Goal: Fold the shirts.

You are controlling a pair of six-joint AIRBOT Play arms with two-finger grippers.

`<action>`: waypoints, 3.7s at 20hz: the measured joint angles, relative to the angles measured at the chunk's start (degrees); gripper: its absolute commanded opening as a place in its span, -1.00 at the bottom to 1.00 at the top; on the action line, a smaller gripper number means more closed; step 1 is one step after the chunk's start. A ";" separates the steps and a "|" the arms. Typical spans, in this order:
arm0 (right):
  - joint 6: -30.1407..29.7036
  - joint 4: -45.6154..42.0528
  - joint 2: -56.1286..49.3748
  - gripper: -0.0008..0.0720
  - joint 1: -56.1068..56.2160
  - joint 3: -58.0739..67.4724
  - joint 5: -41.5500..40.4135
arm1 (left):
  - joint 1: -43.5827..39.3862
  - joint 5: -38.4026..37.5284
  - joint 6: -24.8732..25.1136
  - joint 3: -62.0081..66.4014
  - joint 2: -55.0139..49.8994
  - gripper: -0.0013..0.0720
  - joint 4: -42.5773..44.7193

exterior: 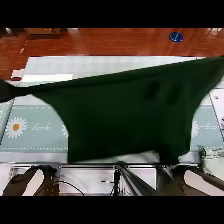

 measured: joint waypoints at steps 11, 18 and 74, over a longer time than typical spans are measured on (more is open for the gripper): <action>-3.04 10.25 -26.47 -0.87 0.13 -0.74 -23.65 | -1.18 19.54 4.48 2.36 -33.97 -0.91 -9.40; -10.67 10.73 -33.81 -0.86 0.13 -0.74 -33.99 | -6.82 33.64 8.41 6.10 -44.24 -0.91 -13.40; -14.19 3.78 -0.81 0.38 -24.50 -46.25 -8.37 | 6.67 1.97 17.66 -26.80 -27.65 0.70 -5.16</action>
